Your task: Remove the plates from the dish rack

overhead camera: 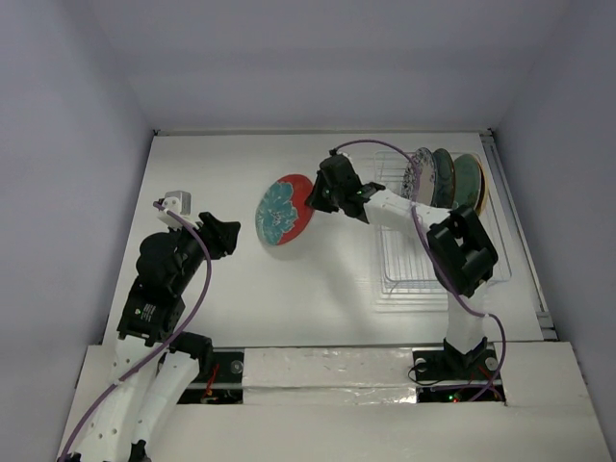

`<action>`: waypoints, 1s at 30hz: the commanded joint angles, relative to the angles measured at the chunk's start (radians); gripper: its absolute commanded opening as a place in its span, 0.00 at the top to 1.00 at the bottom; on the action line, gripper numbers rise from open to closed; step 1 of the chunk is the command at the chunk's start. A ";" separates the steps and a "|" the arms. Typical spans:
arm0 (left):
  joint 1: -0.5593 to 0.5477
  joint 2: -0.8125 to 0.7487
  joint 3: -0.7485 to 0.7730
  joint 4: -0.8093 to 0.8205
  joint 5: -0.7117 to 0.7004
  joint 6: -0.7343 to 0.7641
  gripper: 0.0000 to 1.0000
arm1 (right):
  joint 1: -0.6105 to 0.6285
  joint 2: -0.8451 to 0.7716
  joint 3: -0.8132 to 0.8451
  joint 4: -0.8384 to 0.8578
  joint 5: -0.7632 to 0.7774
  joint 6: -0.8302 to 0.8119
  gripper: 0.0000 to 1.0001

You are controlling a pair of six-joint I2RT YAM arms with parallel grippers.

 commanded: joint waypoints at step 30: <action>-0.004 -0.064 0.064 -0.058 -0.250 -0.012 0.37 | -0.026 -0.552 -0.179 -0.175 0.386 -0.202 0.88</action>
